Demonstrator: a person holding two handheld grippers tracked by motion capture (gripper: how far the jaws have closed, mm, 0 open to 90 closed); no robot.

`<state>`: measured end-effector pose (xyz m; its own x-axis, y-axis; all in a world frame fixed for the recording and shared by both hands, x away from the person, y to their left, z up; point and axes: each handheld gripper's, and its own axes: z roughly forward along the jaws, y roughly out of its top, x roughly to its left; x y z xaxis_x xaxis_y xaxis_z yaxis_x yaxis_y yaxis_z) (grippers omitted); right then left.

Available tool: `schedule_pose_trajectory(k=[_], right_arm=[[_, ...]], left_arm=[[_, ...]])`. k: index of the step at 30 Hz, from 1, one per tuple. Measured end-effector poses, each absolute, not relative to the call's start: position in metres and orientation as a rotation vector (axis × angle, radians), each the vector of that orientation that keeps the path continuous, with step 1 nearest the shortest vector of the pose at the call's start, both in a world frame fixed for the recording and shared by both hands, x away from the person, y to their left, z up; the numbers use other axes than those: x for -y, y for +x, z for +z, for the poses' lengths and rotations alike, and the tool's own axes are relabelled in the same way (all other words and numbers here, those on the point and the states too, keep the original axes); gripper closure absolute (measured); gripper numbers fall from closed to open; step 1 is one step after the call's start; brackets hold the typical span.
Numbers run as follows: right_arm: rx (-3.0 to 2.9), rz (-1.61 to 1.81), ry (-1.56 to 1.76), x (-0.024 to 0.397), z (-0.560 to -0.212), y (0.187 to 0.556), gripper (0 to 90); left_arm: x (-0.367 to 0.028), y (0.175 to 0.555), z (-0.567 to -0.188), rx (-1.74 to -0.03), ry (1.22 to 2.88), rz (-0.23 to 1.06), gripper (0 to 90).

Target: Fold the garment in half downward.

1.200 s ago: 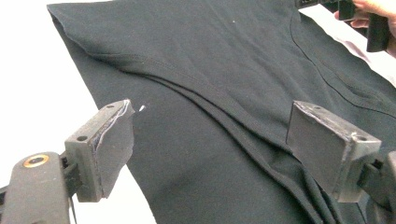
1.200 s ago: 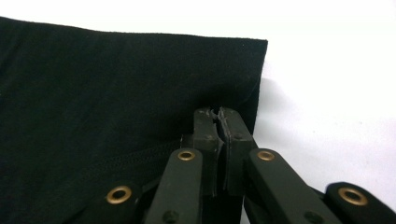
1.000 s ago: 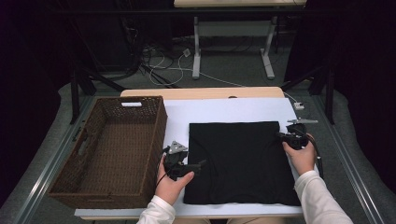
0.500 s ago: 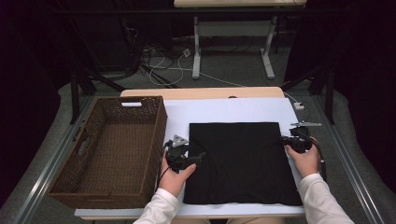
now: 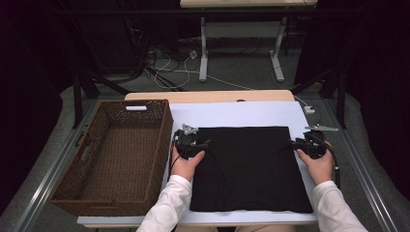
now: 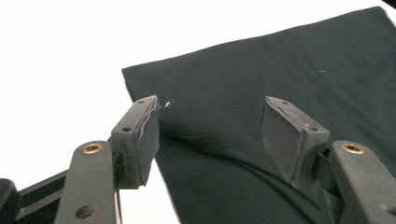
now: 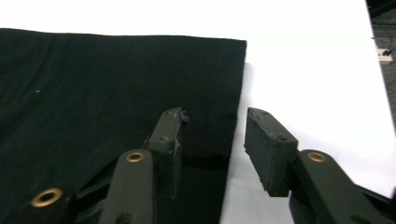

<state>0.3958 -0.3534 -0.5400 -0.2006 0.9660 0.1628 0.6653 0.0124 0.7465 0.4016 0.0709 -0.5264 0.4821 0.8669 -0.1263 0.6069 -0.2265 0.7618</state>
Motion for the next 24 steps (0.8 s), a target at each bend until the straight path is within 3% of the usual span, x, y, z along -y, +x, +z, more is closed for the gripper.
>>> schedule_pose_trajectory(k=[12, 24], right_arm=[[-1.890, 1.069, 1.648, 0.350, -0.535, 0.393, 54.1], [-1.891, 1.091, 1.657, 0.350, -0.535, 0.394, 53.0]], left_arm=[[-0.080, 0.424, -0.548, -1.254, 2.011, 0.444, 62.3], [-0.064, 0.443, -0.553, -1.236, 2.016, 0.379, 65.4]])
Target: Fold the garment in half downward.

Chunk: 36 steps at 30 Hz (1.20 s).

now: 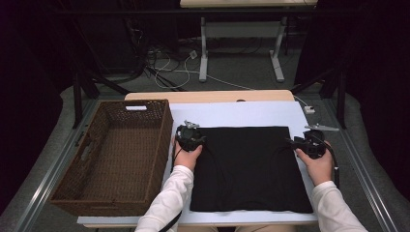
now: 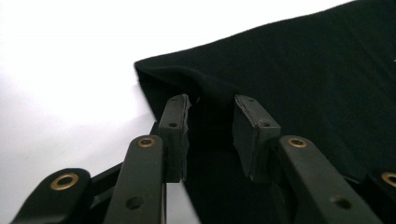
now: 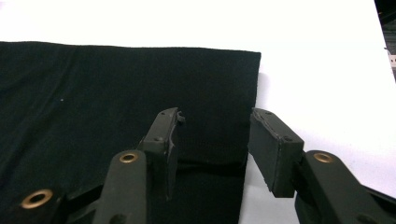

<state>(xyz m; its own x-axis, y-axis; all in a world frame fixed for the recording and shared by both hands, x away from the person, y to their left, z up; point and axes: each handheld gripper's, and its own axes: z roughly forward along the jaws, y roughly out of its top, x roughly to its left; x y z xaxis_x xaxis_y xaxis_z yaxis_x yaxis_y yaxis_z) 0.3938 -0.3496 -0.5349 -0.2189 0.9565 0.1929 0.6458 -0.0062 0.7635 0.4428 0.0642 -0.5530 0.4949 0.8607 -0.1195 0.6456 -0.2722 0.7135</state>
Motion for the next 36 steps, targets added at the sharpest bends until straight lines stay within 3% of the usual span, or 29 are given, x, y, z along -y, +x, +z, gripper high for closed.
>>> schedule_pose_trajectory(k=[5, 12, 15, 27, 36], right_arm=[[-1.890, 1.081, 1.652, 0.351, -0.536, 0.394, 52.9], [-1.894, 1.085, 1.671, 0.352, -0.537, 0.395, 53.0], [-1.898, 1.070, 1.675, 0.352, -0.537, 0.395, 53.0], [-1.882, 1.090, 1.684, 0.354, -0.536, 0.395, 53.0], [-1.885, 1.100, 1.679, 0.353, -0.536, 0.395, 53.0]], left_arm=[[-0.062, 0.450, -0.558, -1.229, 2.013, 0.339, 64.9], [-0.062, 0.450, -0.554, -1.252, 2.023, 0.266, 83.7], [-0.064, 0.447, -0.550, -1.255, 2.010, 0.265, 86.2], [-0.082, 0.423, -0.536, -1.312, 2.052, 0.292, 85.1], [-0.089, 0.428, -0.543, -1.361, 2.032, 0.320, 71.9]])
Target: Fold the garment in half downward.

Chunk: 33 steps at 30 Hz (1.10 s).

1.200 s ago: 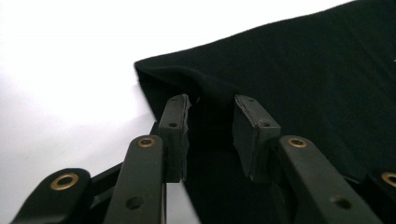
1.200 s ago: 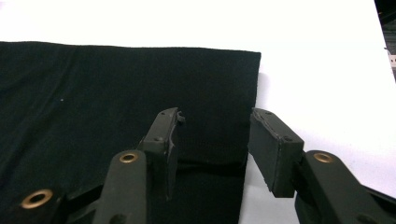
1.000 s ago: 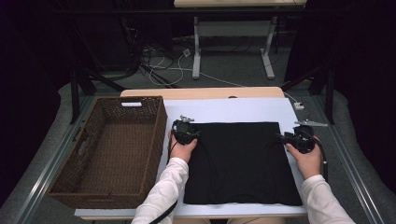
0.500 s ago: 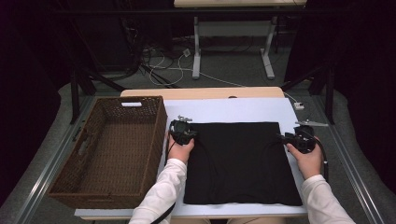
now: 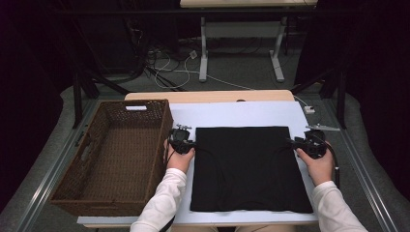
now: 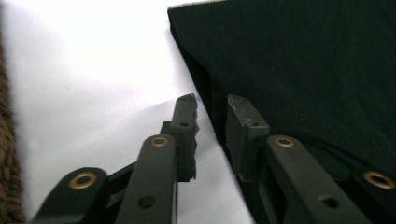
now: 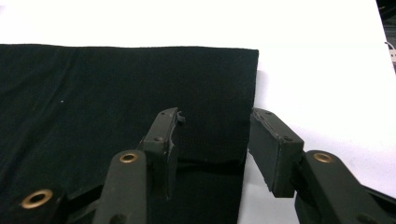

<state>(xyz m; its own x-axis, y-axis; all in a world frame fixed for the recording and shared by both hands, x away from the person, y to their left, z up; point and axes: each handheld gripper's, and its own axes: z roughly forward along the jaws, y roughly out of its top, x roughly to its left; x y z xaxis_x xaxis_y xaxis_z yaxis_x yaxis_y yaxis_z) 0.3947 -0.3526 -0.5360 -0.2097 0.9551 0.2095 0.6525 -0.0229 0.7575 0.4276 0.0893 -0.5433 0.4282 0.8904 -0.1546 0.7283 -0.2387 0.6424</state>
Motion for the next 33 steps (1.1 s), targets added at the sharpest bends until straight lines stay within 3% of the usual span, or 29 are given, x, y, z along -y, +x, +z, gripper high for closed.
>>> schedule_pose_trajectory(k=[6, 9, 15, 23, 28, 33], right_arm=[[-1.891, 1.094, 1.678, 0.353, -0.536, 0.395, 53.0], [-1.889, 1.093, 1.677, 0.352, -0.536, 0.395, 52.9], [-1.889, 1.091, 1.689, 0.352, -0.537, 0.395, 52.8], [-1.896, 1.086, 1.680, 0.351, -0.538, 0.395, 52.8], [-1.896, 1.085, 1.682, 0.351, -0.538, 0.395, 52.8], [-1.895, 1.087, 1.681, 0.351, -0.538, 0.395, 52.8]], left_arm=[[-0.082, 0.432, -0.538, -1.318, 2.011, 0.334, 61.5], [-0.077, 0.435, -0.540, -1.315, 2.018, 0.338, 62.7], [-0.075, 0.435, -0.545, -1.316, 2.033, 0.304, 81.6], [-0.081, 0.437, -0.552, -1.349, 2.035, 0.297, 87.7], [-0.082, 0.436, -0.552, -1.351, 2.039, 0.314, 86.9], [-0.084, 0.428, -0.547, -1.339, 2.046, 0.328, 77.8]])
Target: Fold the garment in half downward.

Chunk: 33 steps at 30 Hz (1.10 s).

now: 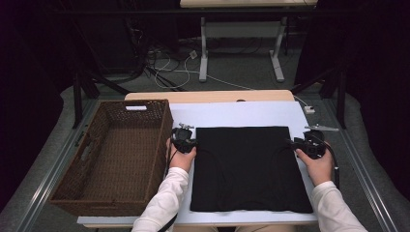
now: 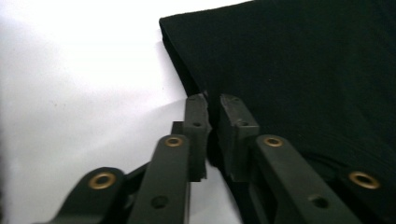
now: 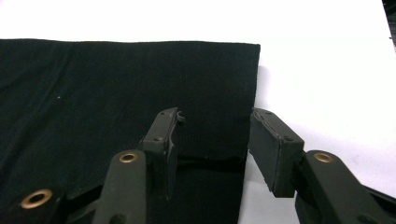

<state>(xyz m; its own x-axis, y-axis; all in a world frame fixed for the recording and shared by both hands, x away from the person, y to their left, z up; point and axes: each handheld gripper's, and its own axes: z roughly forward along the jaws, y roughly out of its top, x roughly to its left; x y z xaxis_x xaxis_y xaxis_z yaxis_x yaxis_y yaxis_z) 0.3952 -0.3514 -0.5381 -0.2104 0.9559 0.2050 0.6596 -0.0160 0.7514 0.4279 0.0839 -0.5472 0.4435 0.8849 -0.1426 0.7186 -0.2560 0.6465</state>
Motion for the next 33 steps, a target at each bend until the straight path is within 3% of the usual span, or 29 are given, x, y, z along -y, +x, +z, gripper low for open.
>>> schedule_pose_trajectory(k=[5, 14, 19, 24, 33], right_arm=[[-1.894, 1.084, 1.680, 0.352, -0.538, 0.395, 52.8], [-1.890, 1.081, 1.678, 0.351, -0.536, 0.394, 50.7], [-1.884, 1.068, 1.655, 0.350, -0.536, 0.395, 47.8], [-1.887, 1.049, 1.645, 0.349, -0.536, 0.395, 46.7], [-1.898, 1.050, 1.631, 0.347, -0.536, 0.394, 44.7]], left_arm=[[-0.084, 0.410, -0.544, -1.334, 2.030, 0.265, 65.0], [-0.085, 0.369, -0.534, -1.197, 2.080, 0.266, 43.6], [-0.085, 0.348, -0.533, -1.132, 2.081, 0.264, 40.1], [-0.090, 0.327, -0.532, -1.082, 2.086, 0.343, 36.4], [-0.103, 0.300, -0.537, -0.982, 2.109, 0.205, 35.4]])
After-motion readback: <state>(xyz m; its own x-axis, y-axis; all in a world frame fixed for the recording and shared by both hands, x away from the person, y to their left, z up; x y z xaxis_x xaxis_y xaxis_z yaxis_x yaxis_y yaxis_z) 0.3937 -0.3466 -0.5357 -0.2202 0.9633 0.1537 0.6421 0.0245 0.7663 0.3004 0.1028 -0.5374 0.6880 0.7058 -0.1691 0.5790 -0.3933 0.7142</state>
